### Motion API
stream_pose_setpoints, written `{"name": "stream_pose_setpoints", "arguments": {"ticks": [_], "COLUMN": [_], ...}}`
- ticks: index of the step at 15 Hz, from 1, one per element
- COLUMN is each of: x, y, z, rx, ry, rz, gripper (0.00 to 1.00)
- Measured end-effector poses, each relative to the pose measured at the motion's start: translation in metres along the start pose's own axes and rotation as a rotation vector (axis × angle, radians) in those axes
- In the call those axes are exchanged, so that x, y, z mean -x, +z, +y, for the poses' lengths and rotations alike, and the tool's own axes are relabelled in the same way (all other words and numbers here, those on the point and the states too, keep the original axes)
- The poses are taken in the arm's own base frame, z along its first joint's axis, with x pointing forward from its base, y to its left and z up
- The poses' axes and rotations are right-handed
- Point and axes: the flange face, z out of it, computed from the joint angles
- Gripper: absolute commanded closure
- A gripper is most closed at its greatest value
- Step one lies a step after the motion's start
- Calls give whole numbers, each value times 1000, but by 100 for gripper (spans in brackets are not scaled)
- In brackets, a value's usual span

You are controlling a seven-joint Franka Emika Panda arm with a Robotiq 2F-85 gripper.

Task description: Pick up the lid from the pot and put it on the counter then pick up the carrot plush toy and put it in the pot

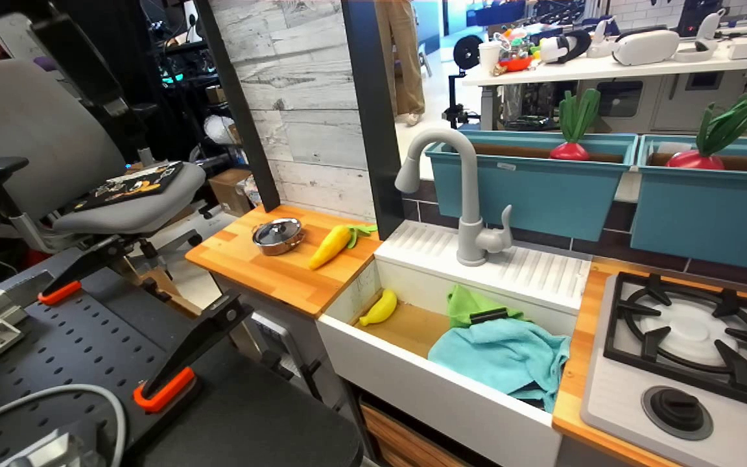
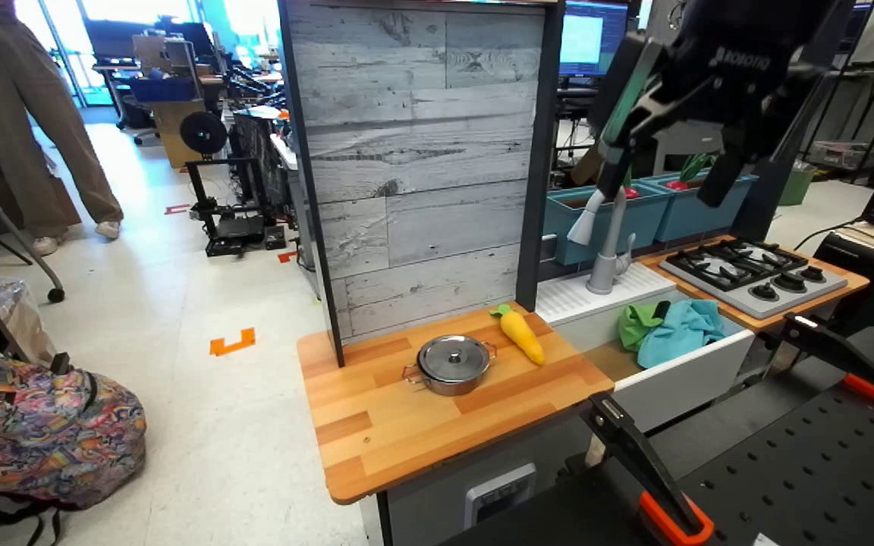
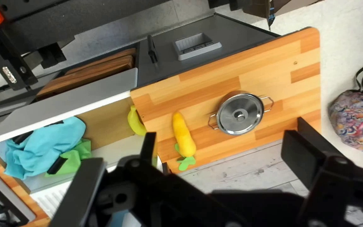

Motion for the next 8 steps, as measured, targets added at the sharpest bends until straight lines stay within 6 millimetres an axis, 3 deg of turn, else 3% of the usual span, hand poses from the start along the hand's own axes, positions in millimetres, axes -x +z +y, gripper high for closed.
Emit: {"name": "stream_pose_setpoints", "arguments": {"ticks": [4, 8], "x": [5, 3], "y": [44, 46], "z": [10, 9], "rx": [14, 14], "ry": [16, 15], "rz": [-41, -45], "gripper": [0, 0]}}
